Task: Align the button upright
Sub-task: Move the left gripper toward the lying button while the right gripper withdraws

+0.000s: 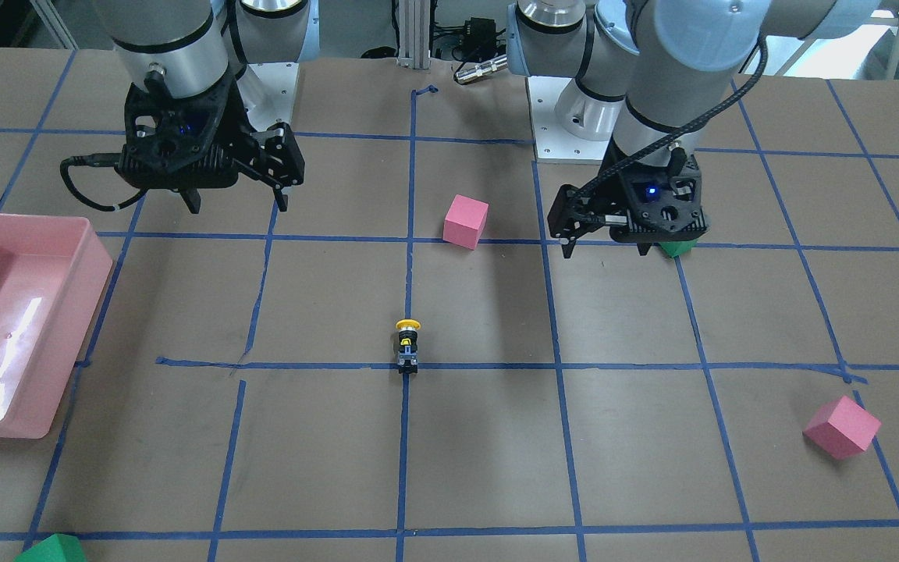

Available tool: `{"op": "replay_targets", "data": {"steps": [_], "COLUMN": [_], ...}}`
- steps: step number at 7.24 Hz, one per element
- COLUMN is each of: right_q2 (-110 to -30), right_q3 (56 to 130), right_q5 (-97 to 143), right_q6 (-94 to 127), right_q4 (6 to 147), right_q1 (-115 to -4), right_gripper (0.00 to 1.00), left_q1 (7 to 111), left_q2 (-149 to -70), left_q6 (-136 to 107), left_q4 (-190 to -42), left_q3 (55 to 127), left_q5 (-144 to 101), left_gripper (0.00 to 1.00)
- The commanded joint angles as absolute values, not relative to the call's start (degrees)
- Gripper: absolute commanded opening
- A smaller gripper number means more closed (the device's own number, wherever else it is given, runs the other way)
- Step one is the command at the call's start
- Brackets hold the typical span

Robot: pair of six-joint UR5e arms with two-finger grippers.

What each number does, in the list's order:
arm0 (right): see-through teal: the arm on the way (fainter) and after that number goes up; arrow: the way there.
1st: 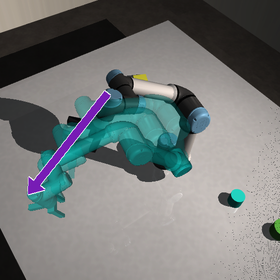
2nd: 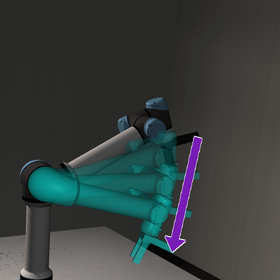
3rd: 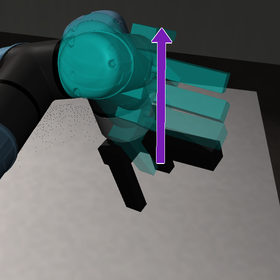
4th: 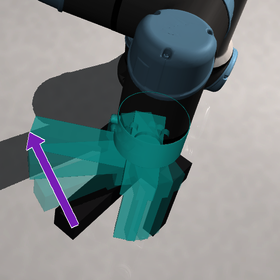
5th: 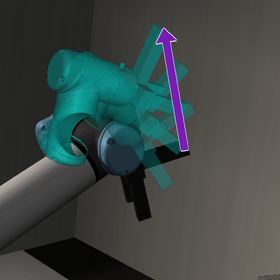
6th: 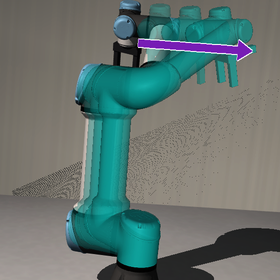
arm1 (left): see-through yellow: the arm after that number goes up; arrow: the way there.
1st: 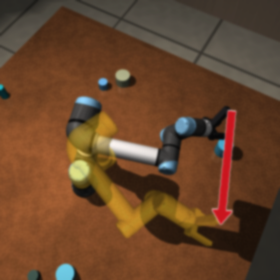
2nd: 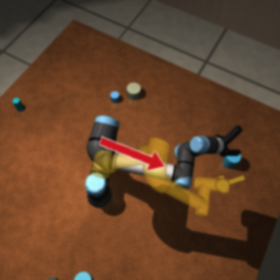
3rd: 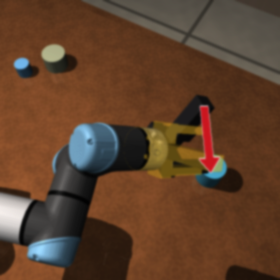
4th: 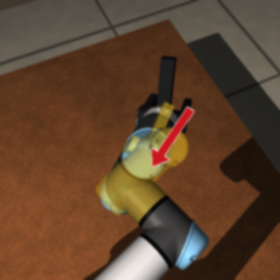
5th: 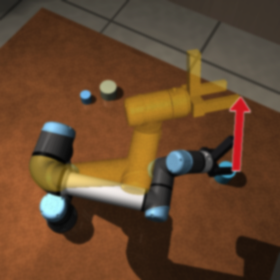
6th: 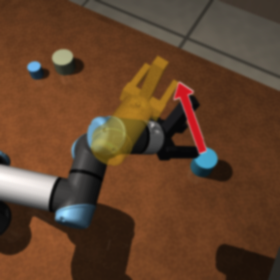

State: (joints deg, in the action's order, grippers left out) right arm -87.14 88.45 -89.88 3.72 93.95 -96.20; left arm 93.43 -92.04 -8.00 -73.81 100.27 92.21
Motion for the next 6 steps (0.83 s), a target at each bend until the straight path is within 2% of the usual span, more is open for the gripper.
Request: {"op": "replay_targets", "data": {"steps": [1, 6], "right_q2": [-86.4, -88.3], "right_q3": [87.7, 87.5], "right_q5": [-89.6, -88.9], "right_q6": [-0.5, -1.0], "right_q4": [96.5, 96.5], "right_q1": [-93.6, -93.3], "right_gripper": [1.0, 1.0], "left_q1": [97.3, 105.5], "left_q2": [-94.7, -104.1], "left_q6": [-17.9, -31.3], "left_q4": [-68.7, -58.2], "left_q3": [104.3, 106.3], "left_q5": [87.6, 82.7], "left_gripper": [1.0, 1.0]}}
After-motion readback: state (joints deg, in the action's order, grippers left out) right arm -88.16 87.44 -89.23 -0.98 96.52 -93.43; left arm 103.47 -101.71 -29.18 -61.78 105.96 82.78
